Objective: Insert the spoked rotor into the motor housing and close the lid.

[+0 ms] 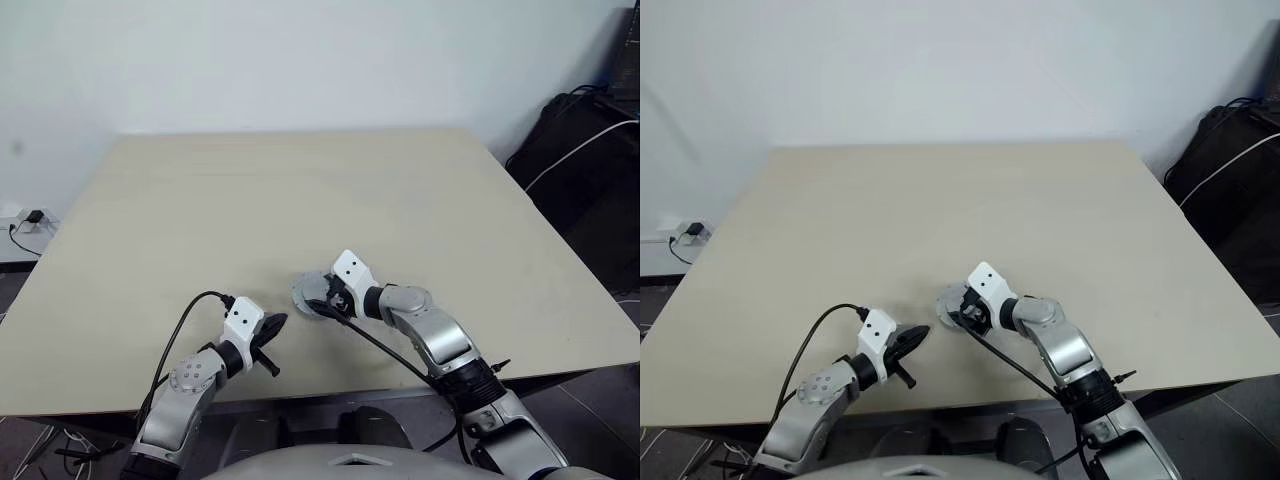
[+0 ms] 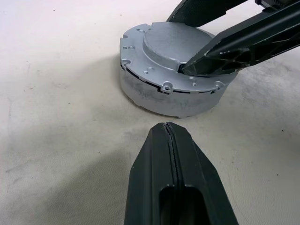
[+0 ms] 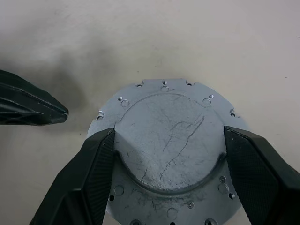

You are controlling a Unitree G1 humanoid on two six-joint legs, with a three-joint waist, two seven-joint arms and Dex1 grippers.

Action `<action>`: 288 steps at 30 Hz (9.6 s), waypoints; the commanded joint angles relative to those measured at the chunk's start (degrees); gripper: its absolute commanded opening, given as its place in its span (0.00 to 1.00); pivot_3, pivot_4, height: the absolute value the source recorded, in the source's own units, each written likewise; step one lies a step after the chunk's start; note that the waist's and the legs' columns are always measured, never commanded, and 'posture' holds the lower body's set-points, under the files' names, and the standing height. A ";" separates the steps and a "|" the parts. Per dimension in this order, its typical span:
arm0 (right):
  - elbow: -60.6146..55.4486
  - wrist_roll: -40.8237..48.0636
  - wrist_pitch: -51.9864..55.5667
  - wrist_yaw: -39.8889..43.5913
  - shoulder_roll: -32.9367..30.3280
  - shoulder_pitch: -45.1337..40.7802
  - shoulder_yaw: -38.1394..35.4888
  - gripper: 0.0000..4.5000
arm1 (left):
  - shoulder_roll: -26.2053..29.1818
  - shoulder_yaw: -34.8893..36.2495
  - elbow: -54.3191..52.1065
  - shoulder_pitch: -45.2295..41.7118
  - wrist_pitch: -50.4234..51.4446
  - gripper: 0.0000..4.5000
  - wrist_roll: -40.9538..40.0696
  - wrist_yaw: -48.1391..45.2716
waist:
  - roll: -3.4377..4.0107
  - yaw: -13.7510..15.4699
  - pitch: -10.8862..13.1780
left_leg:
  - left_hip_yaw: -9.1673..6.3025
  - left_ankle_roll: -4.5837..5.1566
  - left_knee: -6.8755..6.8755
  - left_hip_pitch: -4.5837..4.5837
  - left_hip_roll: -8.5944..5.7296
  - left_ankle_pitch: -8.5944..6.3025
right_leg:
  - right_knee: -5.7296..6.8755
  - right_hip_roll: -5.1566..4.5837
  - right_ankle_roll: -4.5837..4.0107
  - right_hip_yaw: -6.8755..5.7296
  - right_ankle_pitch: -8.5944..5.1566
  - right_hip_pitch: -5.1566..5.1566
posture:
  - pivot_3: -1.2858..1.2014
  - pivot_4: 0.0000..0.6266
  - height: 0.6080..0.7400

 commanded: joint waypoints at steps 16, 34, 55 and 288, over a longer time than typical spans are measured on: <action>0.32 -2.89 0.43 -2.51 -0.07 -1.49 1.15 0.71 | 0.21 0.44 -3.23 -0.02 -0.29 0.00 -0.34 0.19 | 0.02 -0.03 -0.05 | 0.00 -0.09 0.03 0.05 0.00 0.06 | 0.09 0.00 -0.01 0.03 0.01 0.00 | 0.52 0.00 1.00; 2.25 -4.47 1.47 -3.86 -0.05 -2.21 1.24 0.71 | 0.23 0.44 -2.85 -0.45 -0.43 0.00 -0.27 0.32 | 0.13 -0.01 -0.29 | 0.00 -0.09 0.04 0.07 0.00 0.06 | 0.11 -0.01 -0.01 0.05 0.01 0.01 | 0.52 0.00 1.00; 2.42 -4.02 2.58 -2.18 -0.85 -3.10 2.53 0.71 | -3.46 2.71 4.27 -13.64 4.63 0.00 -3.39 1.09 | 0.14 0.15 -0.58 | -0.01 -0.14 0.10 0.11 0.00 0.12 | 0.22 -0.01 0.03 0.07 0.05 0.05 | 0.52 0.00 1.00; -14.35 5.05 -22.82 -28.59 1.72 24.44 -7.47 1.00 | -18.27 34.85 40.76 -40.88 8.05 0.46 -52.91 22.73 | -0.75 -0.16 0.40 | 0.04 0.18 0.04 -0.42 -0.21 0.01 | -0.21 0.65 0.74 0.34 0.23 0.14 | 0.52 0.00 1.00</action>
